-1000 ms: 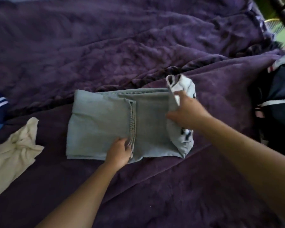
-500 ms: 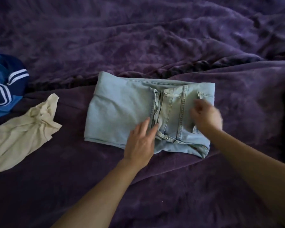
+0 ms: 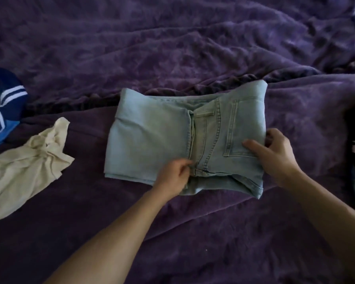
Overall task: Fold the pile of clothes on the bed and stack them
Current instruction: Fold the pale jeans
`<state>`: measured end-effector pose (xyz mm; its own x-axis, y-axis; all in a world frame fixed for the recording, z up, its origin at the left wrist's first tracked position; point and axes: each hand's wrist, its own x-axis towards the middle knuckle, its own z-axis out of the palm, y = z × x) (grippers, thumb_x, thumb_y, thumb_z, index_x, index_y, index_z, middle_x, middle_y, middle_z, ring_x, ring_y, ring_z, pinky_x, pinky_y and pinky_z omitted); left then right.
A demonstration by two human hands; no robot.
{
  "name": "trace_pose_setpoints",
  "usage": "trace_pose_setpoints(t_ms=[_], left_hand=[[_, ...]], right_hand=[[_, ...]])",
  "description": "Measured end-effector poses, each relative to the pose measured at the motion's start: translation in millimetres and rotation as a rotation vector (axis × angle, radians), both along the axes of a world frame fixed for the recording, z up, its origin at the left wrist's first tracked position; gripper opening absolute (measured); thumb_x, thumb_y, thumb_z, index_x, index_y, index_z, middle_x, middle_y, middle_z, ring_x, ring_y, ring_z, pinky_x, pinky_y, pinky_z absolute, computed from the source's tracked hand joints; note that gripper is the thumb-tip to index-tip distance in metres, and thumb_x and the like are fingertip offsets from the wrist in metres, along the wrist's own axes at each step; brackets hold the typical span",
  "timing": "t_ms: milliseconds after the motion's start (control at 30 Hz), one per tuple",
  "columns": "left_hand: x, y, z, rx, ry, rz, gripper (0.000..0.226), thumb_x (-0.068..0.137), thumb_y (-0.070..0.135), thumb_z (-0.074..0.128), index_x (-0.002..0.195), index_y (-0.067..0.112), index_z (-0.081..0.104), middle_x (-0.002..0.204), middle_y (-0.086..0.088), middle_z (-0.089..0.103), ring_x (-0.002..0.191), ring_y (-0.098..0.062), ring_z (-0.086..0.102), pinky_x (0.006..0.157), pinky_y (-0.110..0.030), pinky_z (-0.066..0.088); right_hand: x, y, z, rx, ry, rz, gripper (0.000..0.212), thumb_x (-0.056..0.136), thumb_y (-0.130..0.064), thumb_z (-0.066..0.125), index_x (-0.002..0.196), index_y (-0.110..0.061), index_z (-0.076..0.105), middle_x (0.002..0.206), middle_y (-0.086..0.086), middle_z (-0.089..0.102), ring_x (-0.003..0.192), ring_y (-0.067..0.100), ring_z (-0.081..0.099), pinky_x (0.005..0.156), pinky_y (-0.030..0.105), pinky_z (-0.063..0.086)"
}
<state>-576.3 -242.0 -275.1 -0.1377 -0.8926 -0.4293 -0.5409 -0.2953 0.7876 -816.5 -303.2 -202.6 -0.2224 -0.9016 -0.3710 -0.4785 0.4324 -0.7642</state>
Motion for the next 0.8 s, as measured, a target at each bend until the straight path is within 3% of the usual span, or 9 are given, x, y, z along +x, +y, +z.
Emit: trace_pose_setpoints(t_ms=[133, 233, 367, 467, 533, 600, 667, 733, 800], left_hand=[[74.7, 11.2, 22.4, -0.025, 0.073, 0.479, 0.019, 0.091, 0.004, 0.056, 0.101, 0.014, 0.069, 0.09, 0.001, 0.069, 0.091, -0.019, 0.067, 0.085, -0.034, 0.052], [143.4, 33.1, 23.8, -0.028, -0.074, 0.586, 0.018, 0.088, 0.002, 0.058, 0.09, 0.016, 0.069, 0.082, -0.003, 0.071, 0.083, -0.026, 0.068, 0.083, -0.044, 0.054], [208.0, 62.0, 19.6, 0.017, -0.194, 0.657, 0.027, 0.089, 0.001, 0.053, 0.084, 0.025, 0.063, 0.078, 0.0, 0.069, 0.077, -0.024, 0.067, 0.083, -0.049, 0.053], [226.7, 71.7, 11.1, 0.002, -0.233, 0.635, 0.02, 0.091, 0.002, 0.051, 0.096, 0.014, 0.067, 0.089, -0.007, 0.069, 0.086, -0.027, 0.066, 0.086, -0.044, 0.052], [224.1, 67.5, 10.1, -0.06, -0.264, 0.594, 0.021, 0.093, 0.005, 0.051, 0.106, 0.009, 0.067, 0.101, -0.008, 0.067, 0.09, -0.022, 0.064, 0.082, -0.034, 0.049], [212.2, 54.3, 14.9, -0.157, -0.32, 0.55, 0.023, 0.093, 0.008, 0.052, 0.112, 0.006, 0.065, 0.11, -0.011, 0.061, 0.097, -0.023, 0.06, 0.084, -0.032, 0.046], [196.0, 33.8, 20.7, -0.294, -0.396, 0.457, 0.026, 0.092, 0.009, 0.055, 0.117, 0.004, 0.063, 0.12, -0.016, 0.057, 0.11, -0.031, 0.054, 0.094, -0.04, 0.044], [179.9, 6.8, 24.9, -0.432, -0.475, 0.314, 0.033, 0.092, 0.015, 0.056, 0.124, 0.007, 0.061, 0.135, -0.019, 0.049, 0.122, -0.036, 0.047, 0.099, -0.045, 0.04], [166.3, -29.5, 22.0, -0.517, -0.544, 0.139, 0.041, 0.095, 0.026, 0.05, 0.135, 0.015, 0.053, 0.149, -0.017, 0.036, 0.134, -0.037, 0.037, 0.103, -0.047, 0.035]], right_hand=[[91.7, -8.5, 53.0, -0.054, 0.127, 0.177, 0.05, 0.067, -0.042, 0.073, 0.107, -0.026, 0.048, 0.092, -0.01, 0.065, 0.084, 0.013, 0.065, 0.07, 0.034, 0.054], [180.3, -17.3, 49.2, -0.038, 0.211, 0.353, 0.054, 0.069, -0.04, 0.072, 0.114, -0.025, 0.044, 0.09, -0.002, 0.063, 0.09, 0.025, 0.061, 0.072, 0.031, 0.045], [283.6, -11.1, -11.3, 0.15, 0.184, 0.634, 0.058, 0.082, -0.032, 0.067, 0.13, -0.018, 0.038, 0.115, 0.014, 0.063, 0.108, 0.035, 0.058, 0.088, 0.038, 0.046], [318.6, 0.9, -53.6, 0.273, 0.229, 0.756, 0.058, 0.089, -0.02, 0.056, 0.141, -0.014, 0.031, 0.133, 0.018, 0.05, 0.121, 0.037, 0.05, 0.099, 0.039, 0.042], [318.1, 0.5, -63.6, 0.25, 0.238, 0.772, 0.057, 0.089, -0.016, 0.052, 0.143, -0.016, 0.033, 0.13, 0.017, 0.053, 0.118, 0.036, 0.053, 0.097, 0.039, 0.043], [300.1, -3.9, -60.9, 0.093, 0.214, 0.77, 0.048, 0.091, -0.014, 0.049, 0.138, -0.018, 0.046, 0.118, 0.015, 0.062, 0.107, 0.034, 0.059, 0.089, 0.037, 0.047], [268.4, -15.8, -57.5, -0.21, 0.321, 0.74, 0.042, 0.088, -0.01, 0.052, 0.129, -0.017, 0.057, 0.114, 0.012, 0.062, 0.104, 0.033, 0.057, 0.086, 0.04, 0.049], [234.3, -38.5, -56.5, -0.418, 0.535, 0.697, 0.045, 0.087, -0.016, 0.057, 0.132, -0.017, 0.055, 0.131, 0.014, 0.053, 0.12, 0.035, 0.048, 0.091, 0.049, 0.047], [211.0, -64.5, -60.4, -0.307, 0.713, 0.696, 0.055, 0.093, -0.037, 0.052, 0.145, -0.027, 0.036, 0.155, 0.011, 0.026, 0.142, 0.032, 0.022, 0.104, 0.053, 0.033]])
